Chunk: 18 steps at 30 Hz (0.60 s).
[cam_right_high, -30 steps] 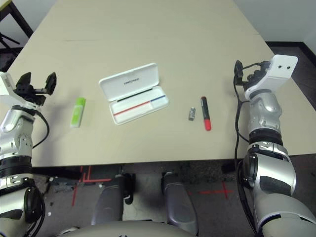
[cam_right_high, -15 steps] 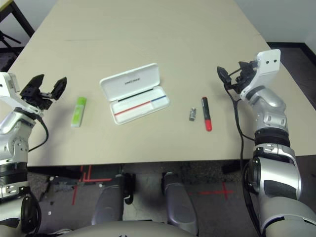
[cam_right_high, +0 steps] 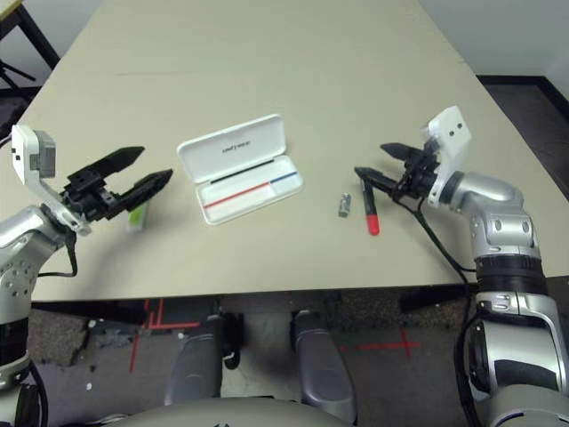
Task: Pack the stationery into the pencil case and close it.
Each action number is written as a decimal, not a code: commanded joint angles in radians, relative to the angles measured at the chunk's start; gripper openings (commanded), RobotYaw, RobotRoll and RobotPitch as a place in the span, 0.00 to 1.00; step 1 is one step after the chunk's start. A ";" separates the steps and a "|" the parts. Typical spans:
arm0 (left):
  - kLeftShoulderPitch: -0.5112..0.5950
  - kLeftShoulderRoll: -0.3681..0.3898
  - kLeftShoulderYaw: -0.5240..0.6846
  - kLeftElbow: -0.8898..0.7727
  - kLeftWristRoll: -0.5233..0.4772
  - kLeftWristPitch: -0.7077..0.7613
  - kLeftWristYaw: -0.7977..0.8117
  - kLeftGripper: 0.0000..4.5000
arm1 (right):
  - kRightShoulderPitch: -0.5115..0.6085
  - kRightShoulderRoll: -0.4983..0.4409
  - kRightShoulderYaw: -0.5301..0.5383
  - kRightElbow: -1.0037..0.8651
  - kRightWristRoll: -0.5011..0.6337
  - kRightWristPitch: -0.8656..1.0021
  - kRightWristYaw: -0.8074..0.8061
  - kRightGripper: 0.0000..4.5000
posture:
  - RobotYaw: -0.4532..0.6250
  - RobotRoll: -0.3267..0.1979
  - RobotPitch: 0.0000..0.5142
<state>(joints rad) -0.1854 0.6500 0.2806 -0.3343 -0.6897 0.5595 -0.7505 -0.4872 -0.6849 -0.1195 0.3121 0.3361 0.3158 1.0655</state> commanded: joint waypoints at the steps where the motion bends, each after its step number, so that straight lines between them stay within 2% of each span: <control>1: 0.013 0.019 -0.081 -0.066 0.004 0.045 -0.014 0.99 | 0.022 -0.023 0.024 -0.071 0.018 0.048 0.039 1.00 | 0.34 0.62 0.32; 9: -0.031 0.006 -0.240 -0.071 0.106 0.036 0.001 0.99 | 0.042 -0.022 0.032 -0.147 0.042 0.105 0.058 1.00 | 0.33 0.62 0.32; 18: -0.095 0.037 -0.419 -0.036 0.218 0.152 0.005 0.99 | 0.067 0.012 0.051 -0.196 0.045 0.115 0.028 1.00 | 0.31 0.62 0.32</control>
<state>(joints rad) -0.2715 0.6763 -0.0987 -0.3769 -0.5024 0.6828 -0.7455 -0.4368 -0.6782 -0.0863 0.1425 0.3733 0.4181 1.0986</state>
